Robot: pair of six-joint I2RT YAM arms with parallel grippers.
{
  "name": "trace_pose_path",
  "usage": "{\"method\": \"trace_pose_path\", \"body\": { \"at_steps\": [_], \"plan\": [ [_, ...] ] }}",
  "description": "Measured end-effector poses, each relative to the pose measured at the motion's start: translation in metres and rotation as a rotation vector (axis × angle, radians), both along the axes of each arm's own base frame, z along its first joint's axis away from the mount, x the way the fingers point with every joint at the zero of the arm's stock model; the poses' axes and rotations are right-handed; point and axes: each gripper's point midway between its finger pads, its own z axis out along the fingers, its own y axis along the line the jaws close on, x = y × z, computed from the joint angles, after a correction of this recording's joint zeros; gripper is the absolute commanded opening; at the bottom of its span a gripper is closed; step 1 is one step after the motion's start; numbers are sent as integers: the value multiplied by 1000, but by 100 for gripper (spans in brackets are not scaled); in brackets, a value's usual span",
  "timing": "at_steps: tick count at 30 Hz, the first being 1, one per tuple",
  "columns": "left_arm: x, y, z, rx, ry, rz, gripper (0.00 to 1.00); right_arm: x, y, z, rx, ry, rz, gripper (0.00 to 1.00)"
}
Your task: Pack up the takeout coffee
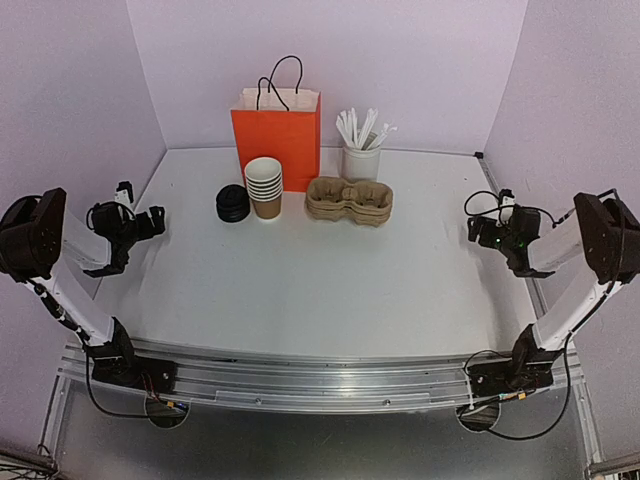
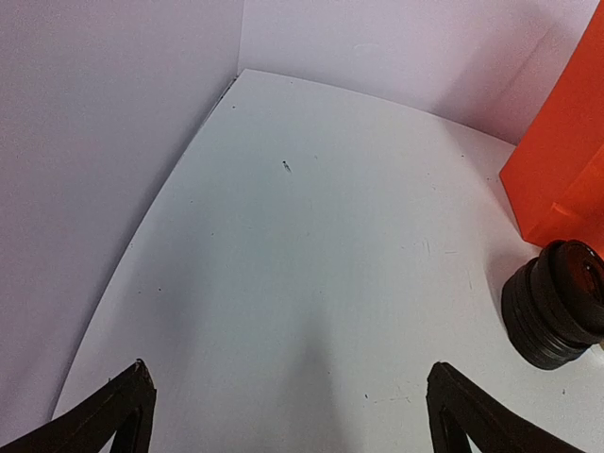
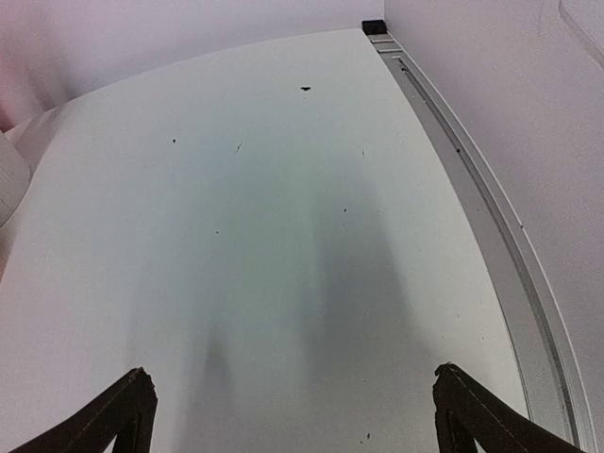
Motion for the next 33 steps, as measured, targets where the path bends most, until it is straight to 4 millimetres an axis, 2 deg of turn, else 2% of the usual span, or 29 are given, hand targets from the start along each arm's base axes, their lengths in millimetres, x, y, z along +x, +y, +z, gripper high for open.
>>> {"method": "trace_pose_path", "body": {
  "at_steps": [5,9,11,14,17,21,23,26,28,30,33],
  "plan": [
    [0,0,0,0,-1,0,100,0,-2,0,3,2,-16,98],
    [0,0,0,0,-2,0,100,3,-15,6,-4,35,-95,98],
    [0,0,0,0,-2,0,100,10,-20,24,-9,27,-123,97],
    [0,-2,1,-3,-3,-12,100,20,-24,62,13,-25,-154,94],
    [-1,-11,5,-10,2,-66,100,26,-21,97,76,-60,-162,93],
    [-2,-30,31,3,-27,-192,100,30,-9,134,198,-64,-149,84],
    [-2,-38,55,17,-69,-241,100,28,1,145,252,-47,-135,83],
    [-4,-49,92,55,-137,-316,100,24,27,161,303,-6,-96,80],
    [-2,-57,113,91,-158,-372,100,22,61,177,326,28,-37,76],
    [5,-67,132,132,-156,-424,100,22,101,200,351,42,37,72],
    [18,-94,165,189,-122,-537,100,24,153,239,399,32,136,67]
  ]
}}
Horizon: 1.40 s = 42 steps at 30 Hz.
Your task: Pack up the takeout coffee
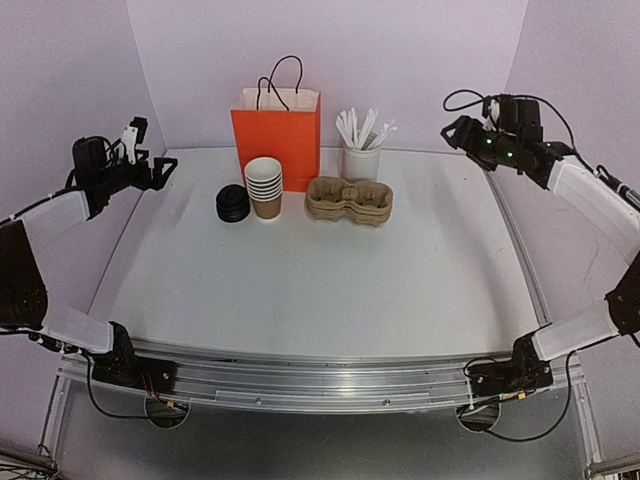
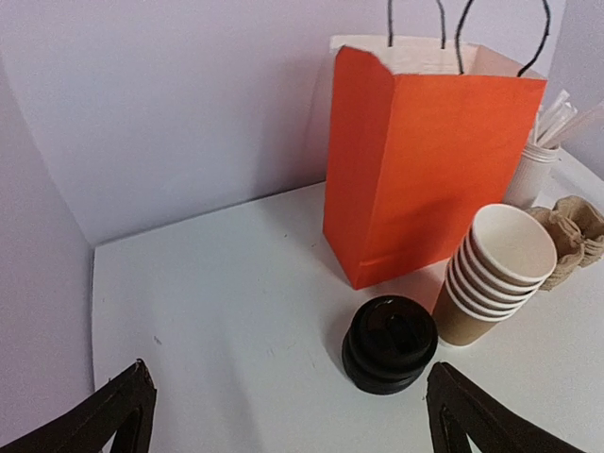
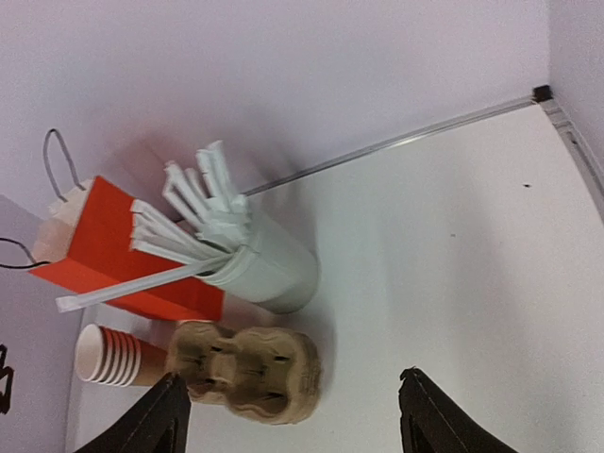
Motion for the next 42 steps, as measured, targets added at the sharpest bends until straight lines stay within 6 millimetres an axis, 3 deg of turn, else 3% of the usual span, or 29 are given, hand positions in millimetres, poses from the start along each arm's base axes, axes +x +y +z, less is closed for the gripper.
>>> {"method": "trace_pose_path", "body": {
  "at_steps": [4,8,10,13,16,18,23,27,33,42],
  "plan": [
    [1,-52,37,97,9,-227,100,6,67,27,56,-5,102,62],
    [-34,-101,34,187,28,-474,97,8,140,22,78,42,215,57],
    [-54,-124,27,248,41,-595,83,7,176,16,90,68,271,54],
    [-77,-159,20,341,26,-765,50,5,223,5,120,110,343,47],
    [-87,-187,13,411,10,-882,43,1,264,-13,169,180,396,43],
    [-82,-199,5,451,1,-923,42,1,285,-29,202,230,413,40],
    [-62,-215,-24,543,27,-982,36,7,316,-71,239,331,425,33],
    [-45,-221,-45,583,96,-1002,36,13,331,-89,266,370,423,29],
    [-28,-222,-67,617,160,-988,35,17,344,-108,311,407,436,25],
    [-15,-220,-80,646,193,-956,27,23,357,-129,347,436,446,21]
  ]
}}
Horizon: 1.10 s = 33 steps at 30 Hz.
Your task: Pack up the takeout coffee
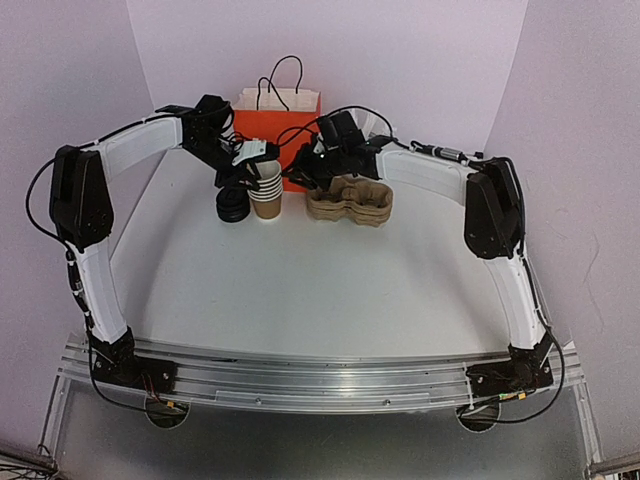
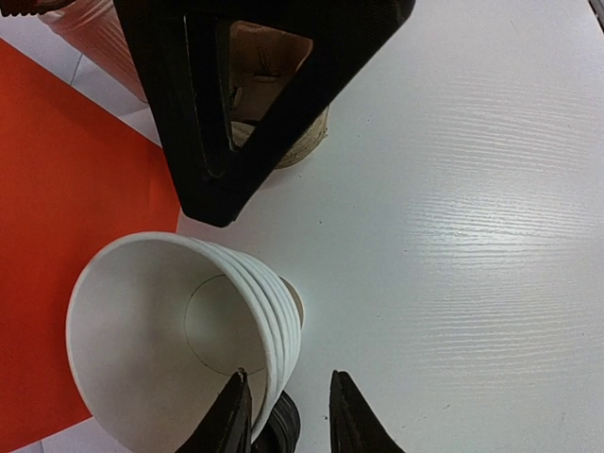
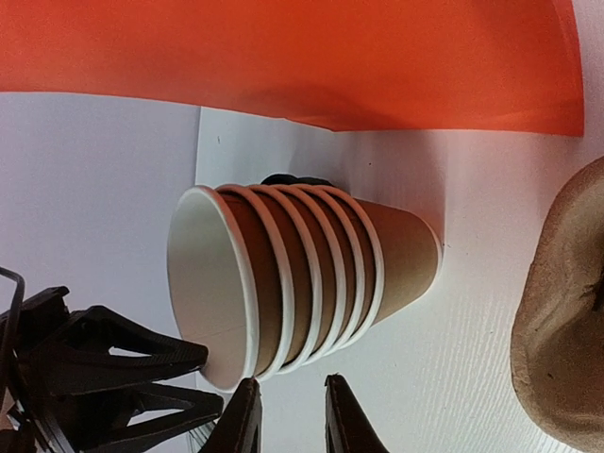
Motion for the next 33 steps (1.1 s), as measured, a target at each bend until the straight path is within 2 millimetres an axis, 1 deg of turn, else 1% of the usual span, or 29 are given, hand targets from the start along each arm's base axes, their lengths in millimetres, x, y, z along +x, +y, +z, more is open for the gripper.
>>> {"method": "trace_pose_path", "body": {
  "at_steps": [8,14,20,23,29,33],
  "plan": [
    [8,0,-7,13,-2,21,19,3,5,3,22,-7,1,17],
    [10,0,-8,15,1,26,7,3,6,0,26,2,1,16],
    [13,-1,-6,15,11,42,1,3,6,0,31,3,0,15],
    [12,-1,-3,17,27,49,0,4,7,1,37,3,0,15],
    [16,-6,10,2,67,65,0,4,10,6,64,10,0,16],
    [16,-9,13,-6,116,75,0,1,12,4,72,18,9,17]
  ]
}}
